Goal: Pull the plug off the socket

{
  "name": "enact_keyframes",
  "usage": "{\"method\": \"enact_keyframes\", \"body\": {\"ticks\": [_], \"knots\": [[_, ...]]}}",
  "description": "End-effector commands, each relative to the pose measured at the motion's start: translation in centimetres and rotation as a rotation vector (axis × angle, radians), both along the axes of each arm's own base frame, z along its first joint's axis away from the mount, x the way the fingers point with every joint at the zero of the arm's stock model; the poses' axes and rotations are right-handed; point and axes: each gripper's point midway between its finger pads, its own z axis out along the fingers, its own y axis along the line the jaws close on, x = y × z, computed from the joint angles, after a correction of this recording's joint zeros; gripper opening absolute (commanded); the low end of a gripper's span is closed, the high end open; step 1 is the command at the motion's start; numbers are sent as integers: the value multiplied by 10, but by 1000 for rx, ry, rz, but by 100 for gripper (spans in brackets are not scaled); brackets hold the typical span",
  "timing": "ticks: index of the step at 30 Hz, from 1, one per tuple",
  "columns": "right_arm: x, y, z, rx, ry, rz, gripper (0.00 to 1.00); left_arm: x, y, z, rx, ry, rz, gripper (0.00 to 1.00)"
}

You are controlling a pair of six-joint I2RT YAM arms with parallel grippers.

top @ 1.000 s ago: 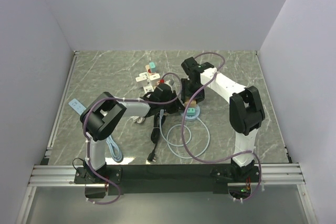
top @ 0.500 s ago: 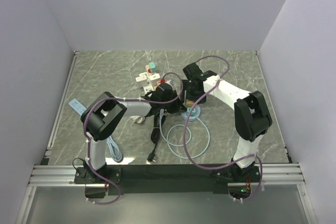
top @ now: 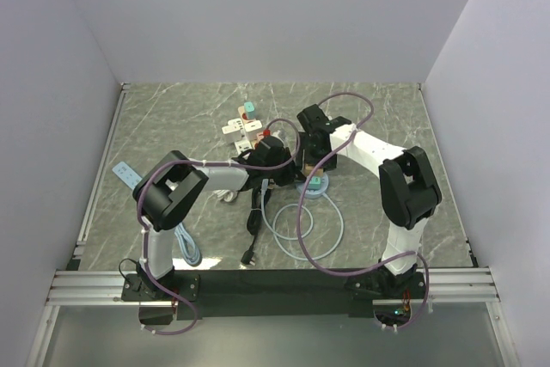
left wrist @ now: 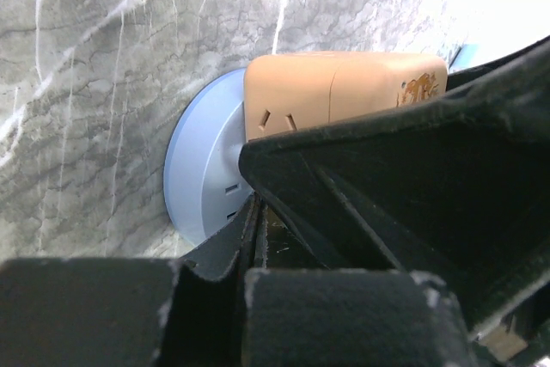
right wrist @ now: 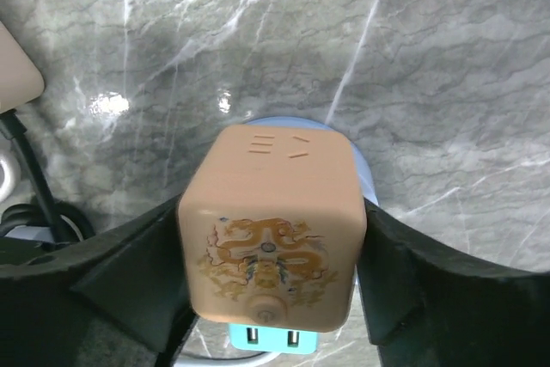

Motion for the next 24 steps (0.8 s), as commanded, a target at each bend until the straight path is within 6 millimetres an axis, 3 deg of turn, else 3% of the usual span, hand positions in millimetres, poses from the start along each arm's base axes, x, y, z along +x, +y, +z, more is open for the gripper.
{"method": "enact_keyframes", "body": {"ticks": [1, 3, 4, 6, 7, 8, 13, 16, 22, 23, 24], "knots": [[0, 22, 1, 49, -3, 49, 65, -47, 57, -100, 344, 196, 0, 0], [-2, 26, -3, 55, 9, 74, 53, -47, 56, -100, 343, 195, -5, 1], [-3, 27, -3, 51, 13, 81, 38, -47, 56, -100, 342, 196, -5, 0], [-4, 23, -5, 15, 19, 86, 20, -47, 56, -101, 345, 198, -4, 1], [-4, 21, -6, 6, 22, 85, 4, -47, 58, -101, 351, 198, -1, 0], [-5, 20, -6, -3, 26, 83, 0, -47, 58, -101, 351, 198, -1, 0], [-8, 20, -4, -1, 39, 97, 0, -48, 58, -103, 357, 200, -5, 0], [-6, 25, 13, 25, 26, 105, 0, -49, 60, -105, 363, 205, -5, 1], [-2, 37, 85, 108, -37, 143, 0, -53, 63, -110, 373, 216, -4, 0], [2, 45, 105, 154, -58, 164, 0, -53, 63, -110, 373, 217, -5, 0], [-4, 42, 110, 146, -30, 169, 0, -53, 63, -110, 371, 217, -4, 0]]}}
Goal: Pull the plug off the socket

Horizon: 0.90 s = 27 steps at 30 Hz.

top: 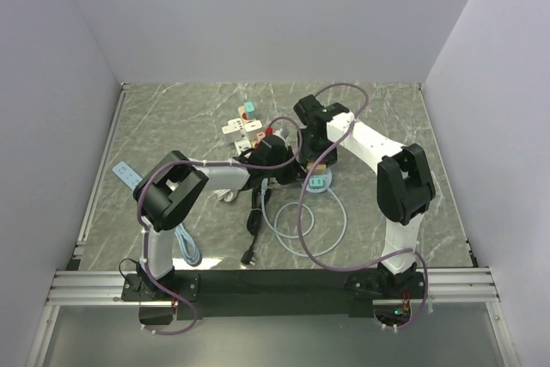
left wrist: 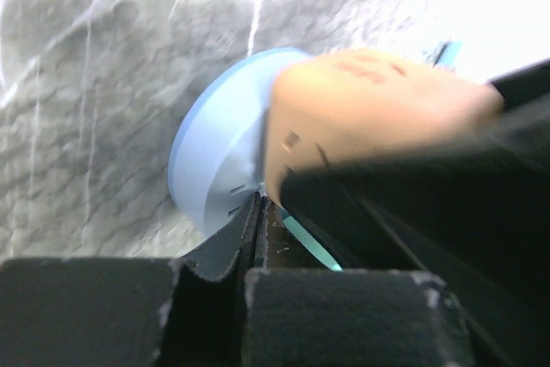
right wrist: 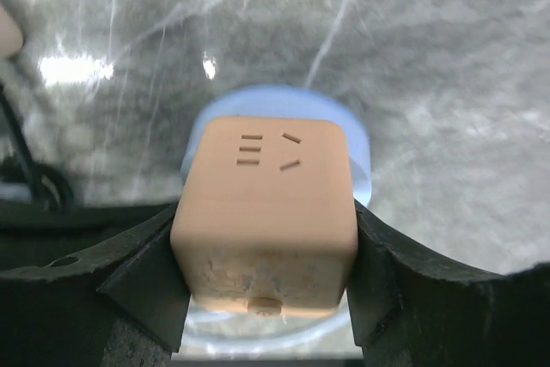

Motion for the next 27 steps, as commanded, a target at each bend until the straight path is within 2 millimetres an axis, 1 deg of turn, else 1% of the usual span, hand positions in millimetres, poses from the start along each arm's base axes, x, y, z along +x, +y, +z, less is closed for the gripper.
{"method": "enact_keyframes", "body": {"ticks": [1, 2, 4, 7, 8, 10, 11, 12, 13, 14, 15, 17, 18, 20, 21, 23, 24, 25, 26, 27], "knots": [[2, 47, 94, 232, -78, 90, 0, -52, 69, -115, 380, 220, 9, 0], [5, 50, 102, 239, -82, 104, 0, -52, 69, -115, 377, 223, 9, 0], [1, 47, 103, 228, -48, 112, 0, -53, 68, -116, 375, 229, 8, 0], [0, 45, 95, 226, -28, 109, 0, -53, 68, -116, 373, 228, 12, 0], [-4, 43, 83, 218, 2, 102, 0, -53, 69, -116, 373, 229, 13, 1], [-3, 45, 71, 227, 0, 97, 0, -55, 68, -116, 372, 230, 12, 0], [-11, 41, 55, 212, 29, 87, 0, -54, 68, -115, 370, 228, 13, 0], [-5, 46, 50, 232, 0, 91, 0, -54, 68, -114, 370, 227, 15, 0], [-6, 46, 43, 238, -1, 88, 0, -54, 69, -114, 371, 227, 17, 0], [-13, 42, 28, 224, 27, 75, 0, -55, 69, -114, 370, 230, 17, 1], [-11, 42, 23, 225, 19, 70, 0, -54, 69, -114, 369, 228, 18, 0], [-15, 38, 12, 209, 32, 62, 0, -55, 68, -111, 362, 229, 15, 0], [-16, 37, 10, 208, 35, 60, 0, -56, 68, -109, 357, 231, 17, 0], [-18, 34, 8, 192, 47, 66, 0, -53, 64, -94, 334, 209, 20, 1], [-19, 34, 8, 191, 52, 72, 0, -50, 62, -77, 310, 183, 24, 0], [-17, 32, 9, 191, 63, 88, 0, -47, 61, -58, 286, 149, 27, 0], [-19, 32, 10, 195, 82, 98, 0, -45, 60, -38, 264, 116, 26, 1], [-20, 30, 8, 191, 99, 106, 0, -44, 62, -29, 258, 97, 31, 1], [-20, 29, 12, 200, 115, 124, 0, -43, 63, -19, 250, 79, 34, 1], [-21, 29, 13, 201, 127, 137, 0, -42, 65, -1, 234, 35, 39, 1]]}}
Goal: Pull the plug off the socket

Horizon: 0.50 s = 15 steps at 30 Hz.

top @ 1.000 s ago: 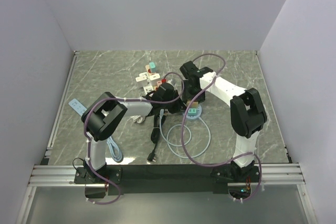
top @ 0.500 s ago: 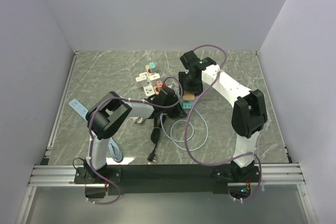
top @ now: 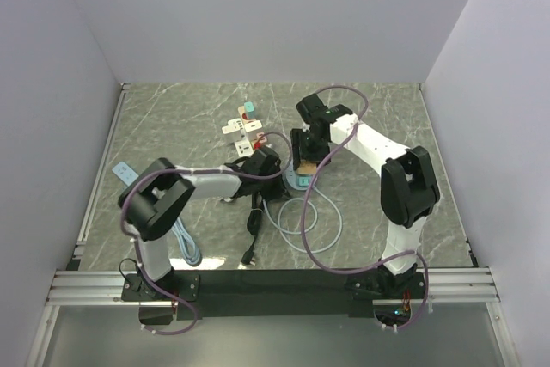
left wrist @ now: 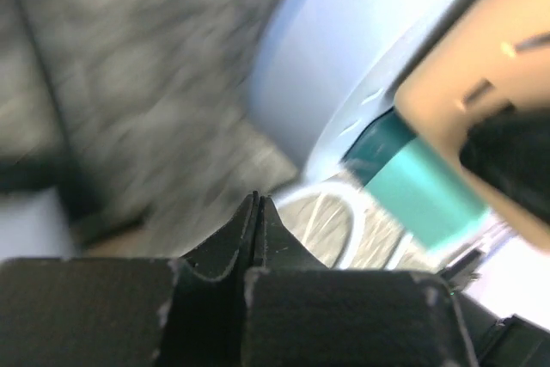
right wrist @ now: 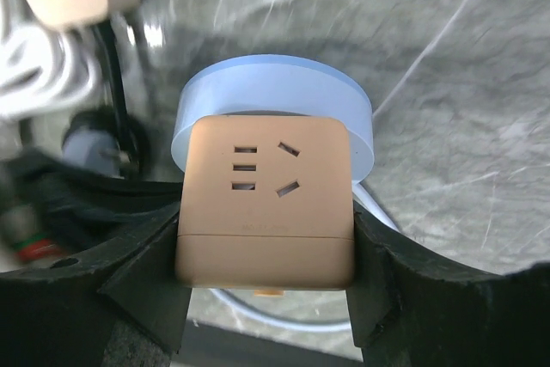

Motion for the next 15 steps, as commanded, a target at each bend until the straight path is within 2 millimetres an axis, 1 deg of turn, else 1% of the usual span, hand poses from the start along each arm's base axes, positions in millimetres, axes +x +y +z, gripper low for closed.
{"method": "enact_keyframes", "body": {"ticks": [1, 2, 3, 4, 5, 6, 7, 8, 9, 11, 12, 13, 15], "knots": [[-15, -3, -1, 10, 107, 79, 0, -4, 27, 30, 71, -79, 10, 1], [-16, -4, 3, 11, 123, 91, 0, -3, 29, 39, 70, -103, 14, 1], [-17, -6, 3, 21, 141, 97, 0, 0, 35, 52, 76, -156, 18, 1], [-18, -5, 2, 32, 156, 122, 0, 1, 37, 56, 80, -179, 15, 4], [-23, -6, 1, 44, 182, 133, 0, 3, 39, 61, 78, -202, 14, 14], [-25, -2, 3, 85, 202, 145, 0, 3, 41, 65, 80, -230, -5, 20], [-30, -2, 2, 101, 218, 161, 0, 5, 37, 70, 59, -253, -18, 27], [-33, 0, 3, 127, 227, 172, 0, 4, 36, 71, 52, -265, -36, 44], [-37, 4, 6, 173, 247, 182, 0, 3, 35, 68, 55, -275, -59, 52], [-41, 6, 9, 217, 255, 193, 0, 2, 32, 67, 39, -292, -91, 65], [-42, 7, 11, 244, 258, 195, 0, 0, 33, 64, 42, -288, -98, 67], [-46, 10, 16, 299, 275, 205, 0, 0, 30, 68, 26, -307, -110, 68], [-47, 9, 20, 336, 279, 203, 0, -1, 31, 68, 24, -324, -124, 72]]}}
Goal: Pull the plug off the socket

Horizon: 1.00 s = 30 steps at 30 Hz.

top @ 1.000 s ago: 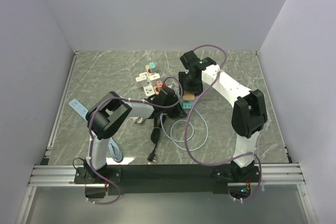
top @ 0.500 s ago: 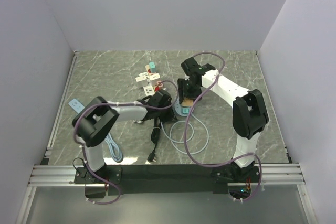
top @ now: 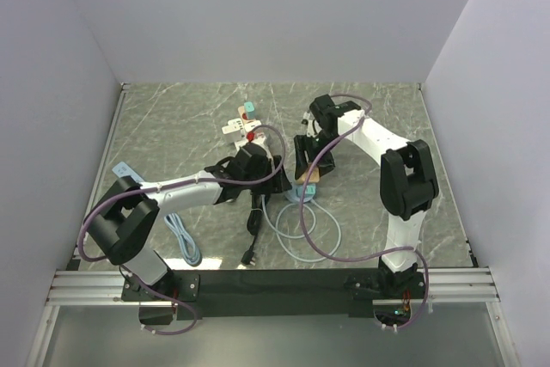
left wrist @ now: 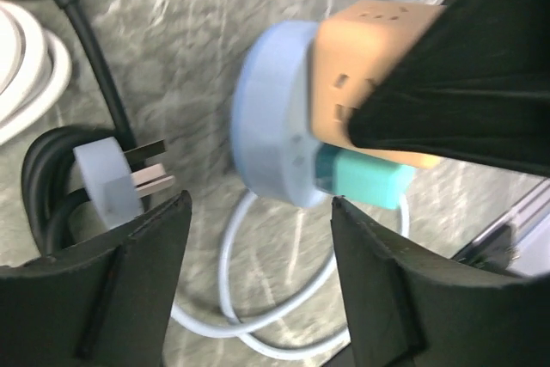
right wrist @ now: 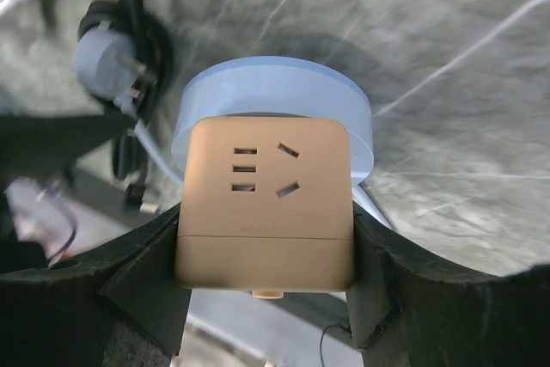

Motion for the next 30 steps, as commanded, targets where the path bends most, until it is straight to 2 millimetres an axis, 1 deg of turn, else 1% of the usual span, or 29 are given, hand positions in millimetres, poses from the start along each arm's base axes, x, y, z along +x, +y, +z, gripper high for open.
{"method": "enact_keyframes", "body": {"ticks": [1, 2, 3, 6, 8, 14, 18, 21, 22, 24, 25, 27, 28, 30], "knots": [[-17, 11, 28, 182, 47, 42, 0, 0, -3, 7, -16, -75, -66, 73], [-17, 11, 30, 193, 47, 41, 0, -2, -1, 6, -13, -83, -78, 75], [-17, 10, 33, 205, 41, 37, 0, -2, -1, 9, -17, -93, -79, 75], [-20, 11, 39, 252, 49, 41, 0, -1, 0, 10, -15, -111, -86, 76], [-24, 13, 40, 266, 57, 46, 0, -3, -5, 14, -39, -116, -108, 76], [-29, 13, 39, 275, 61, 50, 0, -2, -20, 32, -130, -140, -138, 76], [-31, 17, 45, 308, 60, 54, 0, -1, -27, 26, -117, -120, -157, 75], [-31, 20, 50, 335, 57, 54, 0, -2, -31, 20, -114, -104, -180, 68], [-31, 22, 52, 353, 59, 55, 0, -4, -34, 21, -121, -101, -195, 61], [-31, 26, 57, 378, 53, 59, 0, -5, -36, 19, -128, -95, -201, 53], [-31, 29, 60, 405, 59, 61, 0, -7, -37, 18, -129, -90, -206, 44], [-30, 32, 64, 431, 55, 59, 0, -7, -36, 15, -127, -82, -201, 36], [-31, 33, 65, 436, 56, 59, 0, -8, -36, 14, -127, -80, -201, 28], [-29, 35, 66, 438, 48, 54, 0, -7, -34, 10, -118, -69, -186, 18]]}}
